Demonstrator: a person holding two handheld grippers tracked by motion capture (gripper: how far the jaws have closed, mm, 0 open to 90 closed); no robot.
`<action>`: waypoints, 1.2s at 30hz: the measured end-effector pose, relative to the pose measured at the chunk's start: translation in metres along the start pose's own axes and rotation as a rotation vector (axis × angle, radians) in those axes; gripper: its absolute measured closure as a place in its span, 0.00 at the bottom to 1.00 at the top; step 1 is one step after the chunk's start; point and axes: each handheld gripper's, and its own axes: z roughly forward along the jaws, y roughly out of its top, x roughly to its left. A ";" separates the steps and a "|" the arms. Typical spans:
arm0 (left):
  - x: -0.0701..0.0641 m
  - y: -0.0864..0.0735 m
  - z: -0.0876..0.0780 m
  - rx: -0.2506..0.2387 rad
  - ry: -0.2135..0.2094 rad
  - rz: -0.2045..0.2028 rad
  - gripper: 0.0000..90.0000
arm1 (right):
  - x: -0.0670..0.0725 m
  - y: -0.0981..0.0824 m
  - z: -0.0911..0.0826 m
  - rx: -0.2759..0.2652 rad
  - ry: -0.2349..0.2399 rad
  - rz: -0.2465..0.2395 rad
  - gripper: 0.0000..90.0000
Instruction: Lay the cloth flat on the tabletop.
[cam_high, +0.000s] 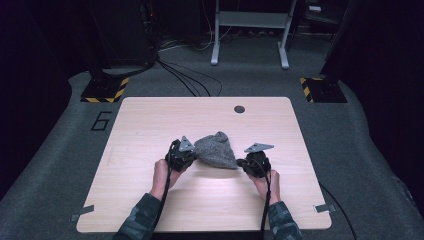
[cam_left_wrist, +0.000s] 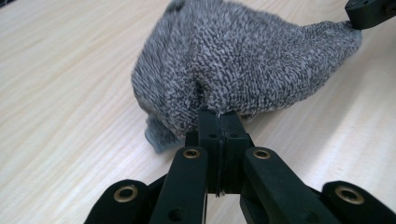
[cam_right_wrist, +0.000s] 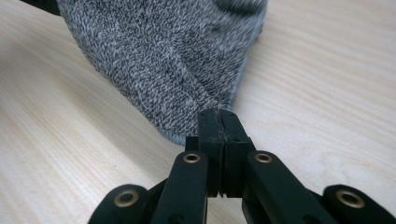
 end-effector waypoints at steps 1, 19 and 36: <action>0.001 0.002 -0.006 -0.008 0.005 -0.003 0.99 | 0.000 0.000 0.000 0.000 0.000 0.000 1.00; -0.026 -0.037 0.011 0.078 -0.079 -0.052 0.53 | -0.011 -0.010 0.002 0.020 -0.005 0.048 0.80; -0.045 -0.011 0.053 0.074 0.006 -0.003 0.62 | -0.004 -0.011 0.026 0.094 0.021 0.031 0.78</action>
